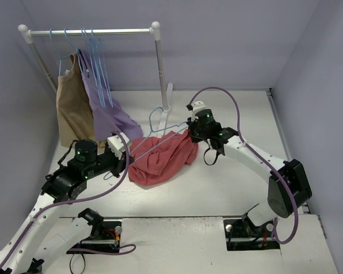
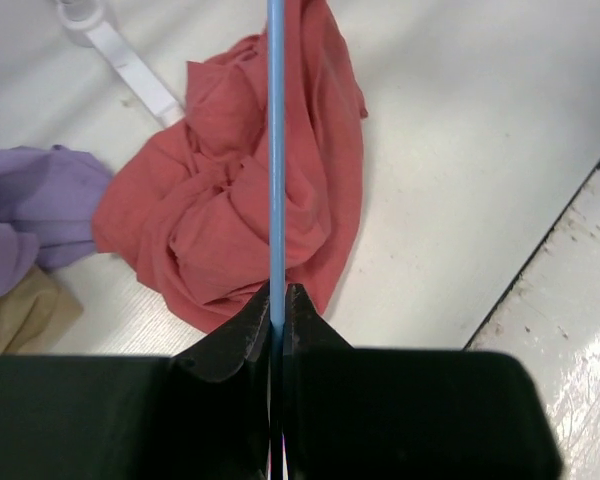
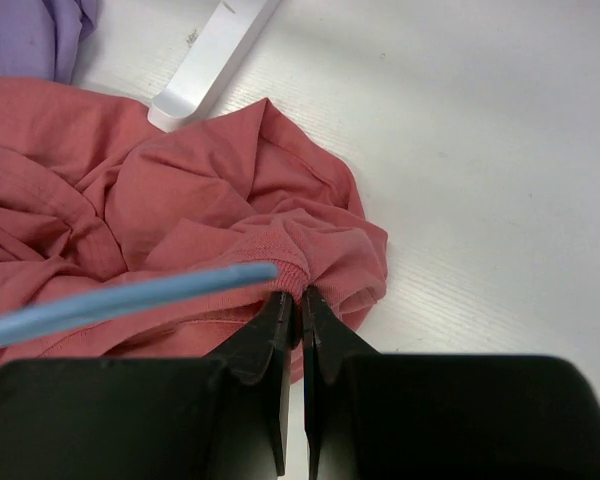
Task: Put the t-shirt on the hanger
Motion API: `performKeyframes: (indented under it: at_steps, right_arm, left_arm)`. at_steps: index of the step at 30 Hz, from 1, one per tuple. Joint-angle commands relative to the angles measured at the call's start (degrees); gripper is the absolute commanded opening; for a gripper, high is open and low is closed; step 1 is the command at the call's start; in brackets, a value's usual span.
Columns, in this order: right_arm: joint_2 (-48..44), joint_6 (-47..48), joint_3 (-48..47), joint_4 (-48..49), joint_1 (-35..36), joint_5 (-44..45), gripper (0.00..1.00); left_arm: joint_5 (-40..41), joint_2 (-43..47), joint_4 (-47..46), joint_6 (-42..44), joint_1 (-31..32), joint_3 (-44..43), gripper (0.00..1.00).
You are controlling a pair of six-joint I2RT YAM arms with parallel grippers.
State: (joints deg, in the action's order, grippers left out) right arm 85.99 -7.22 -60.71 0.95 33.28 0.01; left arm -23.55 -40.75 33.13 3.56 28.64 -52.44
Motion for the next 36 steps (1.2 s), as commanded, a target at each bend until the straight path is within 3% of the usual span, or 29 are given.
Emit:
performKeyframes:
  at_steps: [1,19,36]
  right_arm:
    - [-0.4,1.8,-3.1,-0.2,-0.8,-1.3,0.00]
    - [1.3,3.2,-4.4,-1.9,-5.6,-2.9,0.00]
    - [-0.3,2.7,-4.7,-2.4,-5.4,-5.2,0.00]
  left_arm:
    - [1.1,-1.7,-4.1,2.5,2.4,-0.6,0.00]
    - [2.7,-2.0,-2.7,1.6,3.1,1.1,0.00]
    - [9.0,-8.2,-9.9,0.4,6.3,2.4,0.00]
